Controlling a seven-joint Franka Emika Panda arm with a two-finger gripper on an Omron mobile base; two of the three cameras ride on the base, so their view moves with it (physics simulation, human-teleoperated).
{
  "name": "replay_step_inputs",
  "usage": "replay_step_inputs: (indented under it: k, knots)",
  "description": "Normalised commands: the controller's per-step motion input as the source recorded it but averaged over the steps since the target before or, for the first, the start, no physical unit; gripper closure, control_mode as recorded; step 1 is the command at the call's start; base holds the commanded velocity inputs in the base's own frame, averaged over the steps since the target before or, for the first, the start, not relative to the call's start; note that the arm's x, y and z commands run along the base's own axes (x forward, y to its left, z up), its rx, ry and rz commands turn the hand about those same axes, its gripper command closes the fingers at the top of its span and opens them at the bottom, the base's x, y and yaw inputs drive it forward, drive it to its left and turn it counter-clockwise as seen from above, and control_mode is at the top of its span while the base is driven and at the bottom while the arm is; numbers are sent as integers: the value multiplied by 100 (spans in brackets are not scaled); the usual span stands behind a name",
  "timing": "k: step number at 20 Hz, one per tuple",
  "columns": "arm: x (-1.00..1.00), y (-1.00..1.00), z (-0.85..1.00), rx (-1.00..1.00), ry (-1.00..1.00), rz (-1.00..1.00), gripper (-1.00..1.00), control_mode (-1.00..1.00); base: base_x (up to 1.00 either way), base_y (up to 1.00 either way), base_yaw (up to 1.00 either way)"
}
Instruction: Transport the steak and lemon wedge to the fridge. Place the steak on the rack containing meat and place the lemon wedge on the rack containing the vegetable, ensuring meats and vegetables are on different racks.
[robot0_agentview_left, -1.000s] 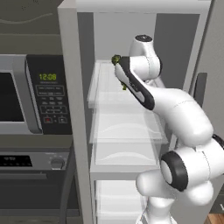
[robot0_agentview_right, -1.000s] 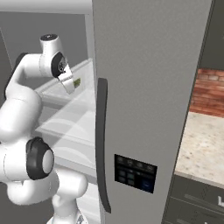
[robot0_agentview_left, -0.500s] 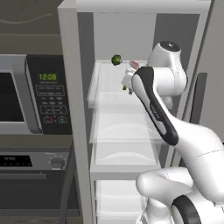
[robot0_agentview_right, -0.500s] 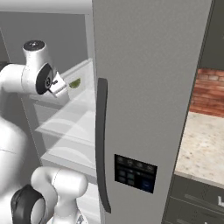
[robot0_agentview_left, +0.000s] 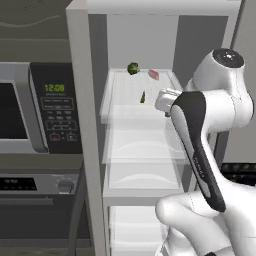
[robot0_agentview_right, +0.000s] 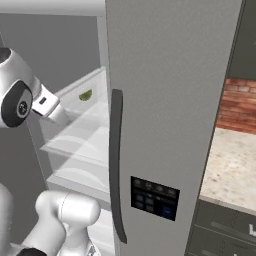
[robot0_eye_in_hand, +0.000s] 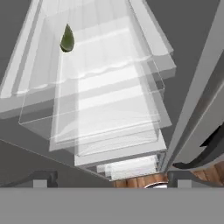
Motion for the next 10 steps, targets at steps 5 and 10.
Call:
replay_step_inputs:
  k: [5,10]
  knots:
    - [-89,-41,17,-1,-7,2,-100,-100,0,0,0]
    - [-73,-38,10,-4,-2,0,-100,-100,0,0,0]
